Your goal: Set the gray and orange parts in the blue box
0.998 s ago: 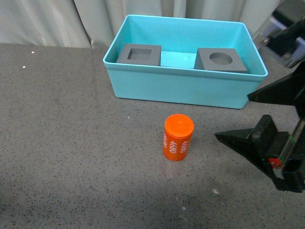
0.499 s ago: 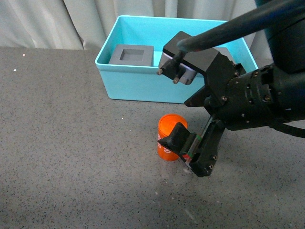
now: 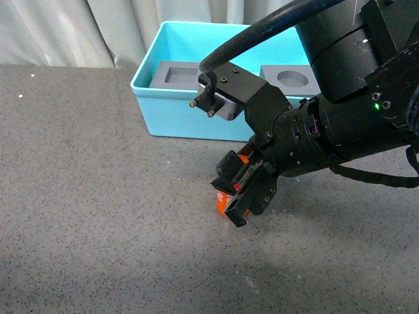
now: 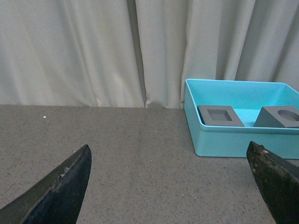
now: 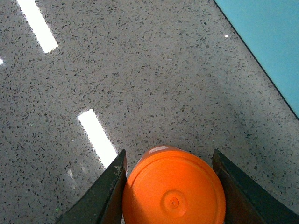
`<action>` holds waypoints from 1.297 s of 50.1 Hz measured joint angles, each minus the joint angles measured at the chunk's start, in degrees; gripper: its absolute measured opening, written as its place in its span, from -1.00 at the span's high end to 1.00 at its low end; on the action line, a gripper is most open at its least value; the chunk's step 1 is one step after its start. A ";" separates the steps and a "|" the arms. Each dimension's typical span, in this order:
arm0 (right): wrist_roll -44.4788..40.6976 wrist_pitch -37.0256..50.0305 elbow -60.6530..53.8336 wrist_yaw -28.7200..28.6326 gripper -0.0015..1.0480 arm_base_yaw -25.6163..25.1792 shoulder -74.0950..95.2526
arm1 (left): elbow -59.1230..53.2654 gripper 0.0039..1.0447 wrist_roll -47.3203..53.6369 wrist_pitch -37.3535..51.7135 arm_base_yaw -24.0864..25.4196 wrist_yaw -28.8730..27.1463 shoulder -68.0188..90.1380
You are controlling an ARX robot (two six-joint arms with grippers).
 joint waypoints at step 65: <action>14.49 3.85 23.41 3.54 0.14 -8.04 5.64 | 0.00 -0.88 0.00 0.00 0.00 0.00 0.00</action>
